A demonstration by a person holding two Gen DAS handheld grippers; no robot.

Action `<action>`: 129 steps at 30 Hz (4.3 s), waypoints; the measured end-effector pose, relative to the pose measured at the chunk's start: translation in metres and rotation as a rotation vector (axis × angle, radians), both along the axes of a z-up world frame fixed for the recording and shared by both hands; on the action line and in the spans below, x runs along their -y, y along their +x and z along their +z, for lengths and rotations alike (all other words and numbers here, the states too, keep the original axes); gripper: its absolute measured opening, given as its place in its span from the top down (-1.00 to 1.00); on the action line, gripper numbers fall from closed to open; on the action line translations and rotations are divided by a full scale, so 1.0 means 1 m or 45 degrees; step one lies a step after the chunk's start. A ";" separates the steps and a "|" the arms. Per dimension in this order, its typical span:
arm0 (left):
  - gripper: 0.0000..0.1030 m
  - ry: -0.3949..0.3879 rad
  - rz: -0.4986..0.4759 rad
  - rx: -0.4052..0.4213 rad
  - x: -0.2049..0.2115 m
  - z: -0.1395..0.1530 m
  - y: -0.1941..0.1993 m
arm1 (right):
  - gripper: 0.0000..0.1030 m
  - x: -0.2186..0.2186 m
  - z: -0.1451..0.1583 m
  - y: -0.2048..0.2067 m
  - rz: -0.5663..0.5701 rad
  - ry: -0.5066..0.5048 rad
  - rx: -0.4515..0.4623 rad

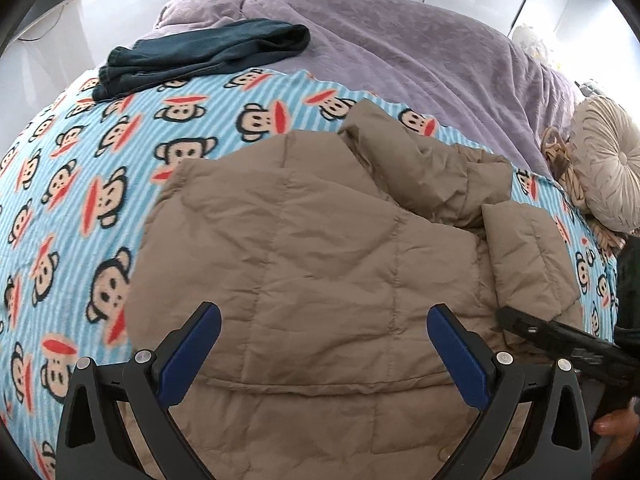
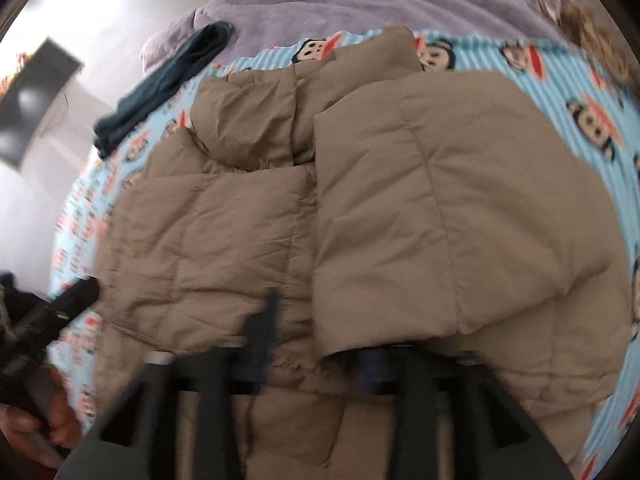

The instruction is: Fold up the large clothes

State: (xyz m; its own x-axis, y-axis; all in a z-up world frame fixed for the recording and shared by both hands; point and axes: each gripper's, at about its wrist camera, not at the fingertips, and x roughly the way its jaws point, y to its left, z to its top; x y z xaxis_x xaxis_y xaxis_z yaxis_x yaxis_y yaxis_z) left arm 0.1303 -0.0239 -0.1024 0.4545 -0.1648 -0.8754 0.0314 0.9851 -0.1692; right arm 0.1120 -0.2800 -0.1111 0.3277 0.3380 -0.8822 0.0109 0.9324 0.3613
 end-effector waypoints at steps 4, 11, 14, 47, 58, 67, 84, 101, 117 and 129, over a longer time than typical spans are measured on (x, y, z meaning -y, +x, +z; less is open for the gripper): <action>-1.00 -0.034 -0.009 -0.017 0.002 -0.005 0.006 | -0.33 0.025 0.015 -0.013 -0.111 0.080 0.020; -1.00 -0.213 0.030 -0.045 -0.012 -0.012 0.015 | -0.39 0.095 0.013 -0.020 -0.504 0.344 0.002; -1.00 -0.303 0.055 -0.044 -0.022 -0.013 0.014 | 0.35 0.112 0.009 -0.013 -0.644 0.450 0.011; -1.00 -0.708 -0.093 -0.255 0.007 -0.047 0.031 | -0.40 0.142 0.003 -0.076 -0.497 0.317 -0.145; 0.70 -0.517 -0.058 -0.194 -0.009 -0.044 0.016 | 0.76 0.162 -0.016 -0.063 -0.666 0.417 -0.132; 0.55 -0.261 -0.067 -0.179 -0.030 -0.030 0.003 | 0.76 0.139 -0.033 -0.052 -0.590 0.320 -0.164; 0.55 -0.086 -0.190 -0.094 0.026 -0.011 0.051 | -0.50 0.180 0.056 -0.066 -0.519 0.172 0.131; 0.55 -0.071 -0.174 -0.158 0.013 -0.064 0.043 | 0.60 0.212 -0.051 0.004 -0.593 0.231 -0.146; 0.55 -0.009 -0.157 -0.162 0.022 -0.060 0.041 | 0.42 0.141 0.019 -0.054 -0.416 -0.395 0.008; 0.55 0.091 -0.158 -0.160 0.030 -0.039 0.034 | -0.08 0.138 0.025 -0.068 -0.471 -0.368 -0.058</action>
State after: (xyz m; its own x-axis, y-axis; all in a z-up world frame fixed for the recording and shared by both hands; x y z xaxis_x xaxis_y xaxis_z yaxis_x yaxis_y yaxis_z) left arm 0.1647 -0.0538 -0.1418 0.3212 -0.1477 -0.9354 0.1362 0.9847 -0.1087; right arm 0.0435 -0.4181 -0.0856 0.3387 -0.0558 -0.9393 0.3709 0.9253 0.0788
